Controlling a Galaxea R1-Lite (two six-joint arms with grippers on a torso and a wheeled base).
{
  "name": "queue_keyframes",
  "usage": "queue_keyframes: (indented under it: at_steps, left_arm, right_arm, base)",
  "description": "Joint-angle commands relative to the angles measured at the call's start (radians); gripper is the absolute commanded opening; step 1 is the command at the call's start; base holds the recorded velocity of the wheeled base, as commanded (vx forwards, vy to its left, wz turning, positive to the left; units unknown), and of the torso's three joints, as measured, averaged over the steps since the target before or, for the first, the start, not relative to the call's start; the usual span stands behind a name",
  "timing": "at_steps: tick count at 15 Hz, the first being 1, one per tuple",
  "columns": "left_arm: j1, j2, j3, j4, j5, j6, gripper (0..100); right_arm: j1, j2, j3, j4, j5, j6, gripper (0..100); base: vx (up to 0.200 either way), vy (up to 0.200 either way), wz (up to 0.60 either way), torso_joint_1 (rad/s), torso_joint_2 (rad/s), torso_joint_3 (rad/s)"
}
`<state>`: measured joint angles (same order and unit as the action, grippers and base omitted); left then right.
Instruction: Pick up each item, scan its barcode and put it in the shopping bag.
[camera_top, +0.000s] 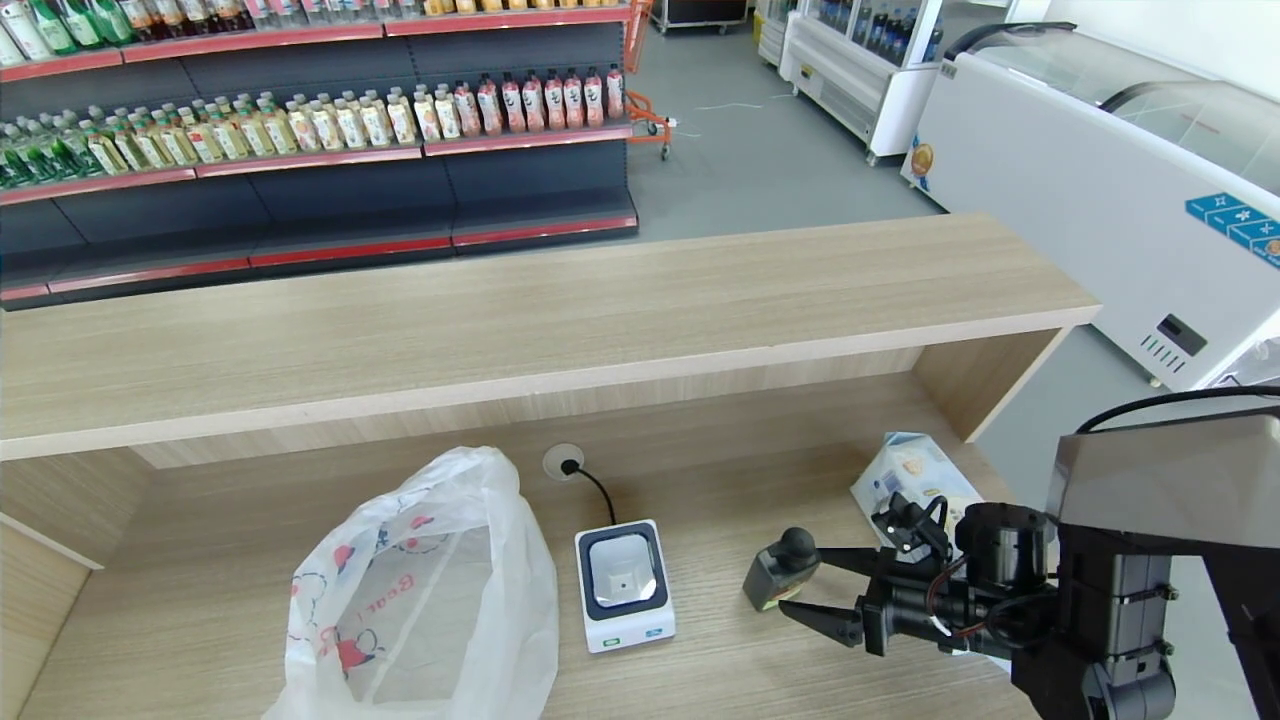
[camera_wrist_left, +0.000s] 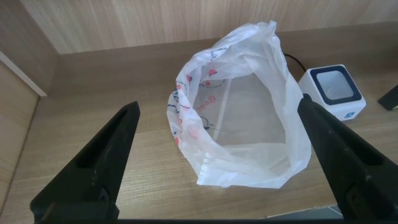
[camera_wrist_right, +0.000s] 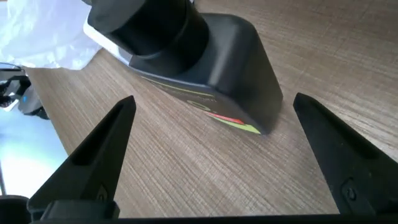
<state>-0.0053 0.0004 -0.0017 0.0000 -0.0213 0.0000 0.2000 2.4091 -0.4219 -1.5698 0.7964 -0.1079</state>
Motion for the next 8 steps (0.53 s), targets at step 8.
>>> queue_keyframes:
  at_steps: [8]
  left_arm:
    - [0.001, 0.000, 0.000, 0.000, 0.000, 0.000, 100]
  right_arm:
    - [0.042, 0.104, -0.166, -0.001, 0.004, 0.088, 100]
  base:
    - [0.000, 0.000, 0.00, 0.000, 0.00, 0.000]
